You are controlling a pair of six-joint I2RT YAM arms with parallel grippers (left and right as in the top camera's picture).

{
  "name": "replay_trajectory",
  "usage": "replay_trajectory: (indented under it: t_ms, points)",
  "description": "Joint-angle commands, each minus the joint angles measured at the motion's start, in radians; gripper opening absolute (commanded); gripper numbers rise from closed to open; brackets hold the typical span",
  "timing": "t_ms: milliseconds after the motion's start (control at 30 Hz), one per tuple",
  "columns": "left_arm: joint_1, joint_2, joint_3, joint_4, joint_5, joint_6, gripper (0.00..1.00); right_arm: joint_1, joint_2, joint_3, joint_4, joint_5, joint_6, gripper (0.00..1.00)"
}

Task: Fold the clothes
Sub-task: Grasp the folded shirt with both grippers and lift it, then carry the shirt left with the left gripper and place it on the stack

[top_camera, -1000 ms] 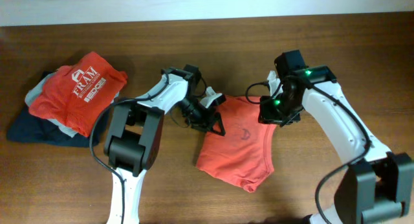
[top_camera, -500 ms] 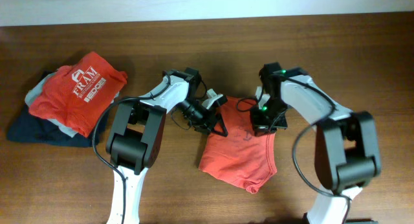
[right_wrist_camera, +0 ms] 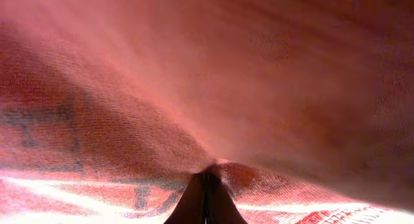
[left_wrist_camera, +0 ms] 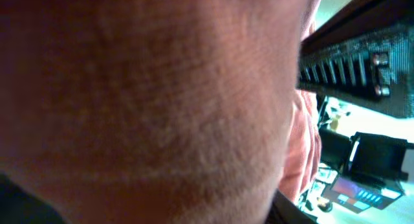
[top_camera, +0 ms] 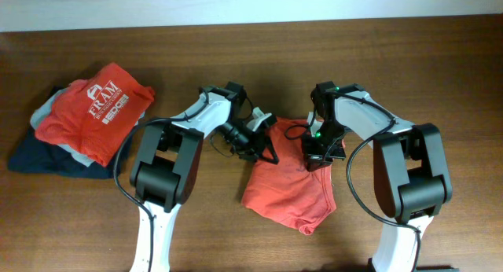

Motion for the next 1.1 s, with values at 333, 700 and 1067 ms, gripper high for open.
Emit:
replay_trajectory:
  t_ms: [333,700,1067]
  points:
    - [-0.047,-0.008,-0.009,-0.016,-0.17,-0.134,0.01,0.002,0.017,-0.001,-0.026,-0.034,-0.068,0.04]
    - [0.229,-0.314,0.04,-0.032,-0.303,-0.104,0.01,-0.082,-0.28,0.102,-0.057,-0.034,-0.093,0.13]
    - [0.737,-0.371,0.153,0.021,-0.31,-0.022,0.01,-0.082,-0.319,0.105,-0.087,-0.034,-0.093,0.13]
